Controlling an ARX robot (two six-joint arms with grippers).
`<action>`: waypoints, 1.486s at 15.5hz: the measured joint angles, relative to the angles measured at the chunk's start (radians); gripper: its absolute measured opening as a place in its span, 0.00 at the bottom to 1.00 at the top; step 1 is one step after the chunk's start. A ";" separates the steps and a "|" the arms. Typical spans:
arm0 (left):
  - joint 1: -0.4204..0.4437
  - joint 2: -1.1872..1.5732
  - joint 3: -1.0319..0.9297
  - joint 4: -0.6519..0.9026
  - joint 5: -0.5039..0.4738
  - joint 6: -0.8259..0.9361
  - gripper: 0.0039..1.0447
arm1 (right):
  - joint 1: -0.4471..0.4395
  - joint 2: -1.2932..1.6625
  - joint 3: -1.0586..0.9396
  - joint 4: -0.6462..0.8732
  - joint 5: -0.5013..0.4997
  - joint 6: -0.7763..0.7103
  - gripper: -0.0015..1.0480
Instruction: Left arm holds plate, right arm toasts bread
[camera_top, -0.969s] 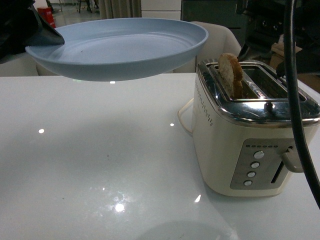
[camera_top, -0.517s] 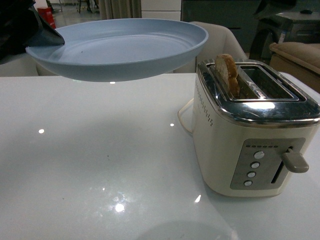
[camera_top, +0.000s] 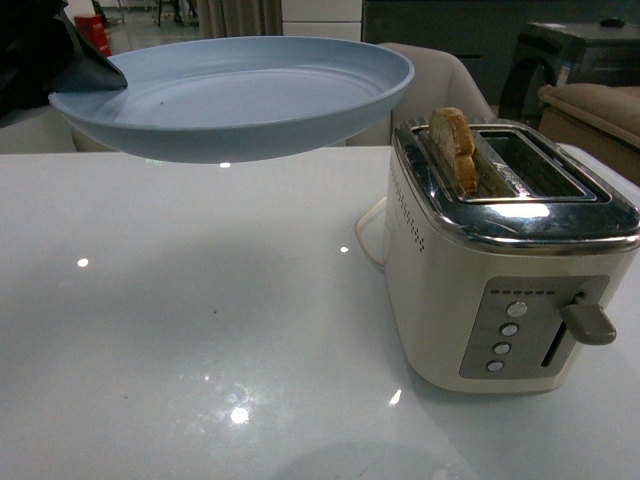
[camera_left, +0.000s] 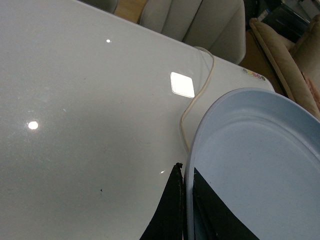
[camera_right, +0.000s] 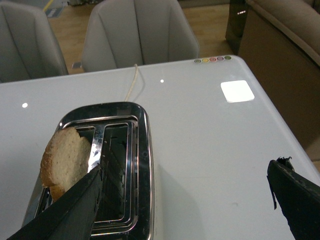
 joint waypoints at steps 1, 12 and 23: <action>0.000 0.000 0.000 0.000 0.000 0.000 0.02 | -0.021 -0.039 -0.013 0.000 -0.021 0.000 0.94; -0.001 -0.002 0.000 0.000 0.001 0.000 0.02 | -0.058 -0.517 -0.602 0.423 -0.078 -0.078 0.13; -0.001 -0.002 0.000 0.000 0.000 0.000 0.02 | -0.058 -0.834 -0.829 0.328 -0.078 -0.081 0.02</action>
